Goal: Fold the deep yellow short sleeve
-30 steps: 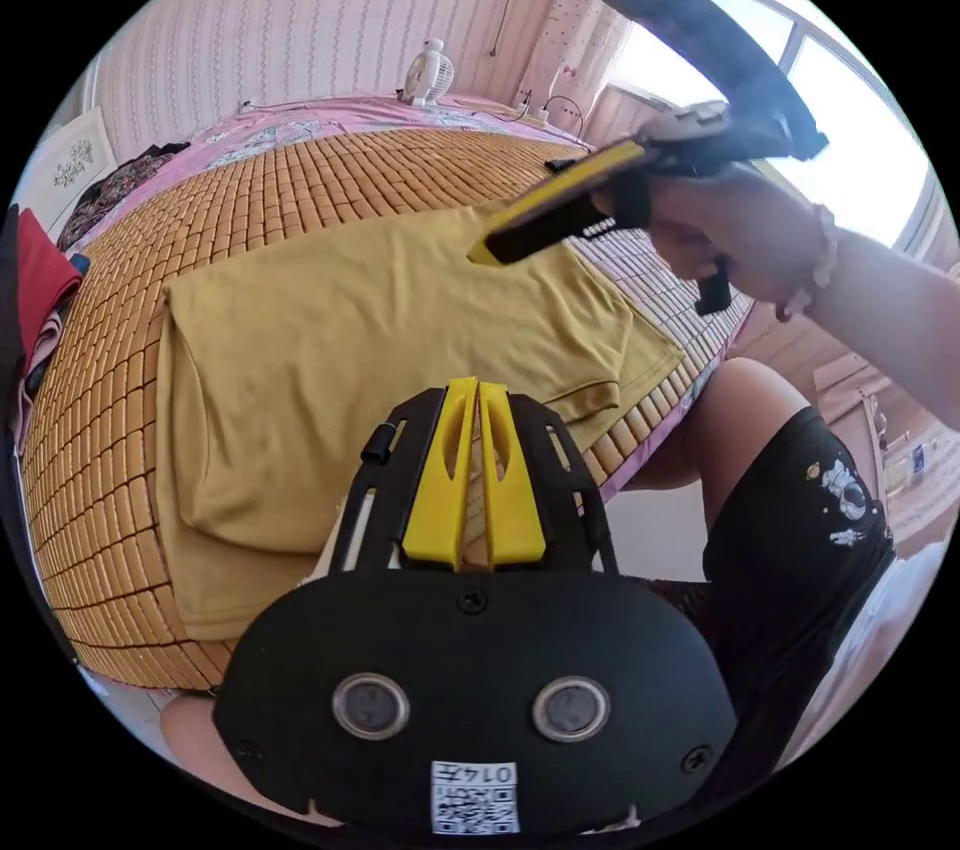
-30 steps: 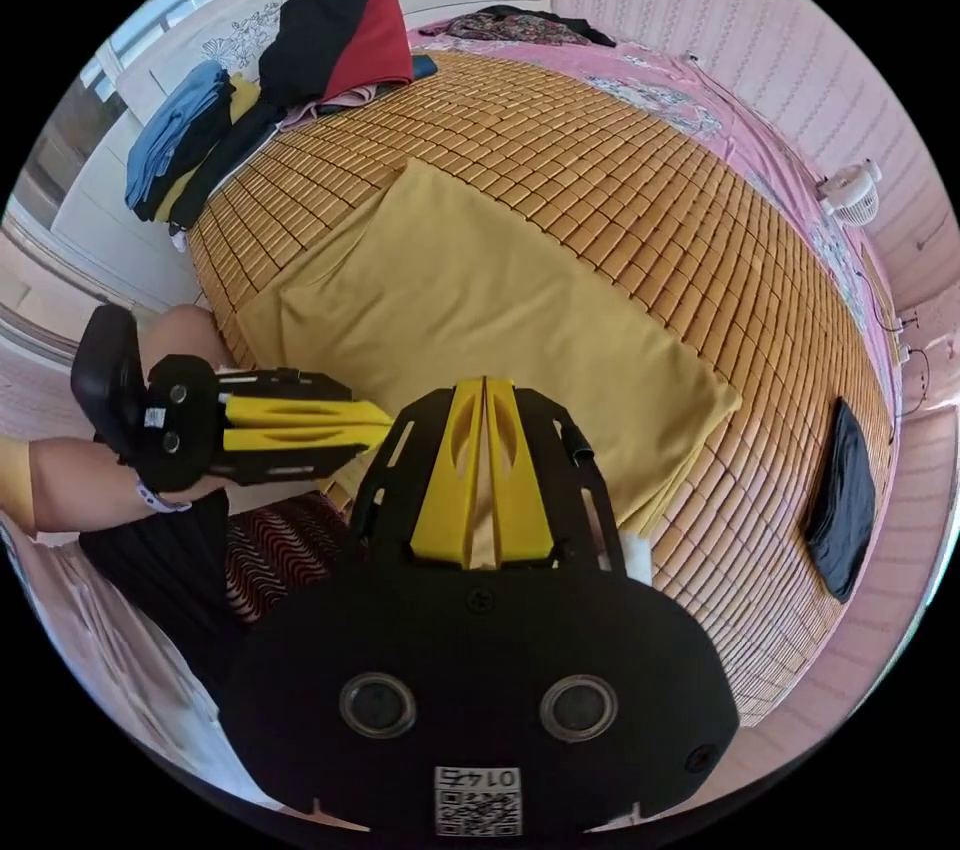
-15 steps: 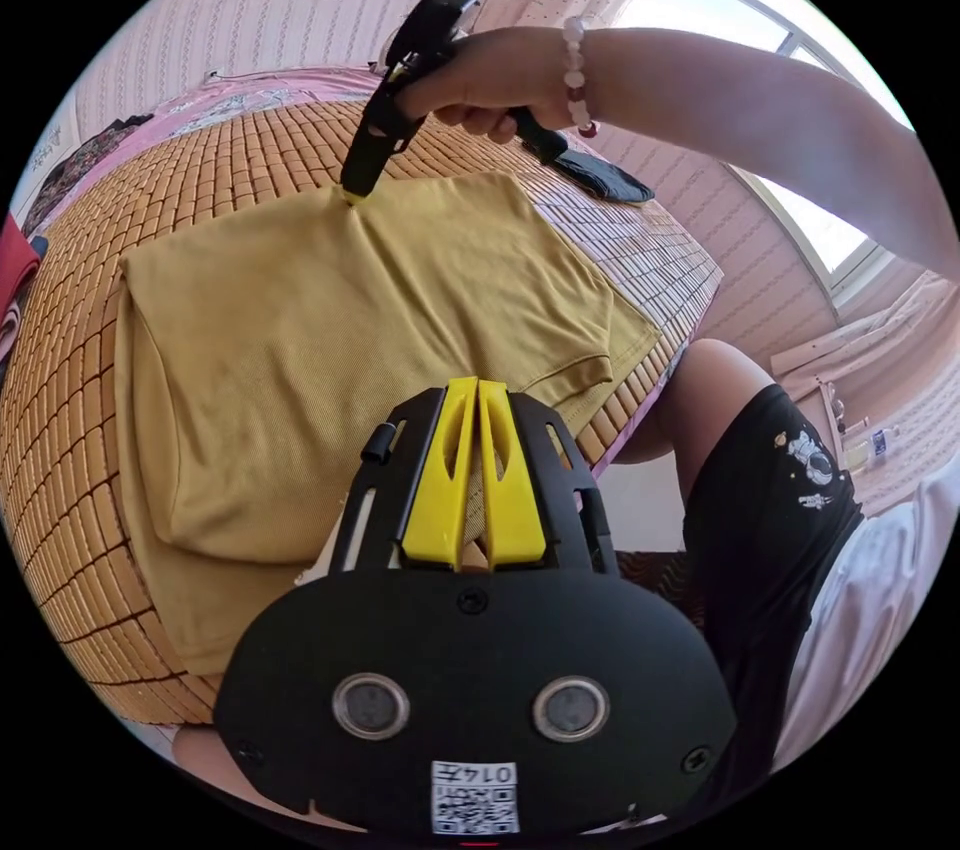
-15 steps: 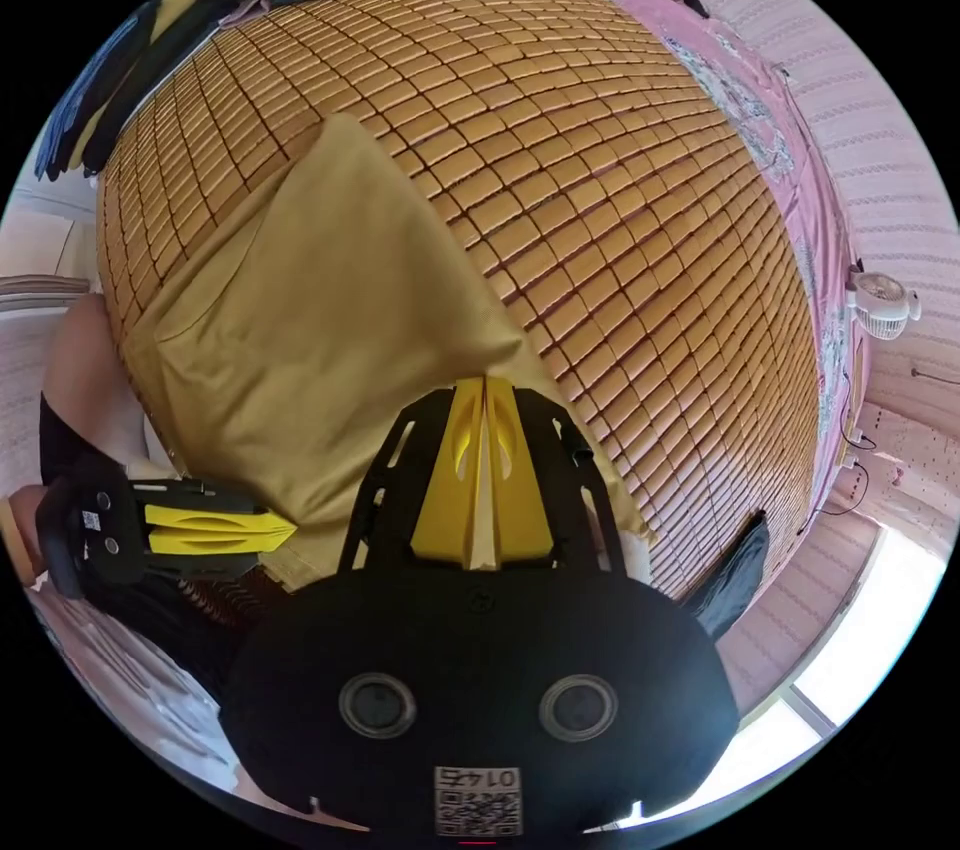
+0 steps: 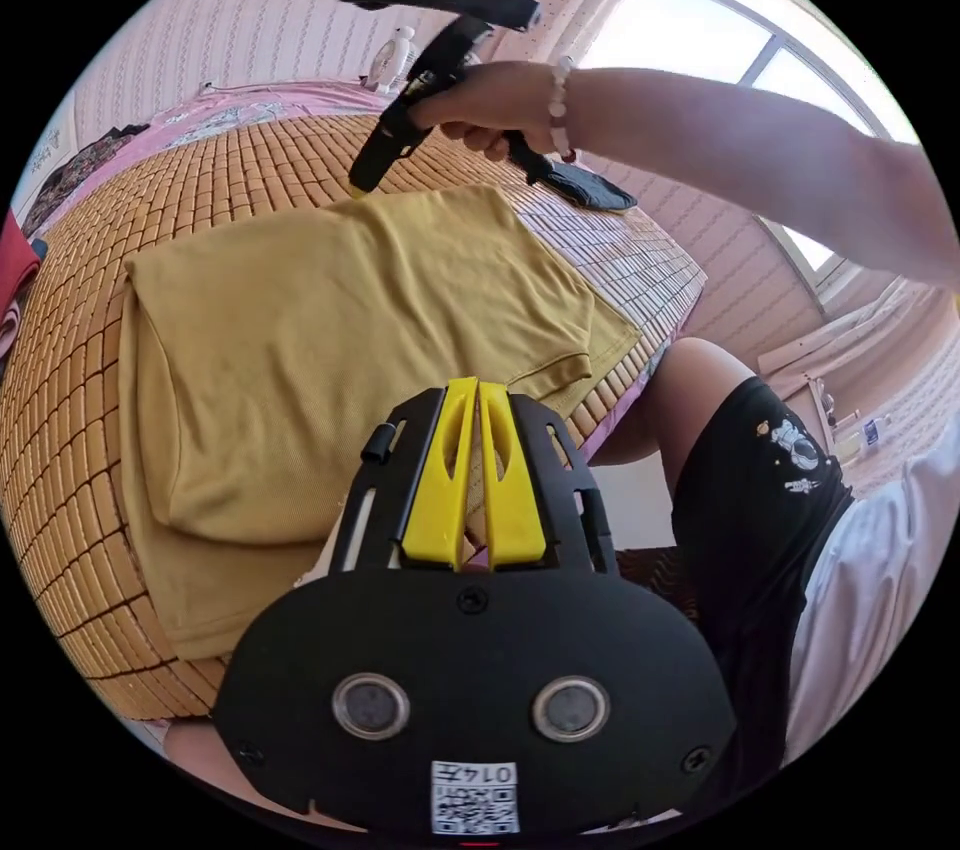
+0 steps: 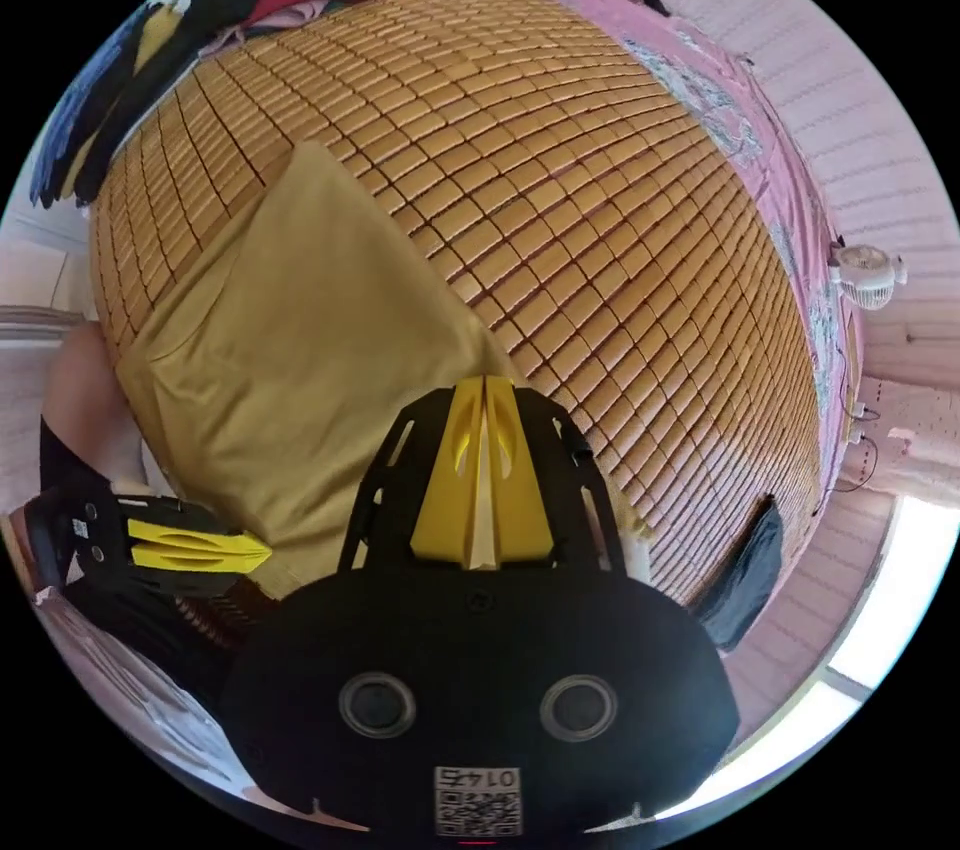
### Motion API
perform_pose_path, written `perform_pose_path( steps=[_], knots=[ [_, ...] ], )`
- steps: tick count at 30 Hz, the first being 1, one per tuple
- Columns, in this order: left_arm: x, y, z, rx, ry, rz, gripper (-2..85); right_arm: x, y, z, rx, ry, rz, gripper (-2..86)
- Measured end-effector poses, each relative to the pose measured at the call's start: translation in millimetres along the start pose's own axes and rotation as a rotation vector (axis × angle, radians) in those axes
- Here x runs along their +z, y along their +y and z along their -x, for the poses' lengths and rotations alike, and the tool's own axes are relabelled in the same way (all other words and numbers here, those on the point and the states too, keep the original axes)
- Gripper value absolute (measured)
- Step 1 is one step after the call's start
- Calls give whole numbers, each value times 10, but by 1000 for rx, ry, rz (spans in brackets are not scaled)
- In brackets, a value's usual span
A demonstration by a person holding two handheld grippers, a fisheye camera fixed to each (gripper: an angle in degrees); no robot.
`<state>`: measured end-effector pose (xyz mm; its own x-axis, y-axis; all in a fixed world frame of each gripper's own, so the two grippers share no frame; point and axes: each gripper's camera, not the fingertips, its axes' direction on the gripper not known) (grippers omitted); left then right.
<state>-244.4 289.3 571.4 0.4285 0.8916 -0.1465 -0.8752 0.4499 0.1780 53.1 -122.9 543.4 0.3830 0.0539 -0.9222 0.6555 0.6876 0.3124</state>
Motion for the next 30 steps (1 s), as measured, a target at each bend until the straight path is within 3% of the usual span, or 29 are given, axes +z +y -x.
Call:
perform_pose_path(
  steps=[4,10,15,20,26,30],
  knots=[
    [-125,12,-199,101,20,-105,24,-279,1400,-444,223,-102,-185,18],
    [-21,-71,-553,194,79,-188,116,-47,3145,-758,510,-186,-128,98],
    [266,-242,-856,279,97,-141,151,292,3788,-927,634,-332,-46,93],
    [704,-459,-1129,350,108,-5,169,256,4195,-1180,666,-380,-115,17],
    [1023,-645,-1318,387,58,62,196,29,4735,-1527,681,-579,-343,4],
    [1159,-724,-1384,390,10,89,134,64,5070,-1694,739,-847,-536,6]
  ],
)
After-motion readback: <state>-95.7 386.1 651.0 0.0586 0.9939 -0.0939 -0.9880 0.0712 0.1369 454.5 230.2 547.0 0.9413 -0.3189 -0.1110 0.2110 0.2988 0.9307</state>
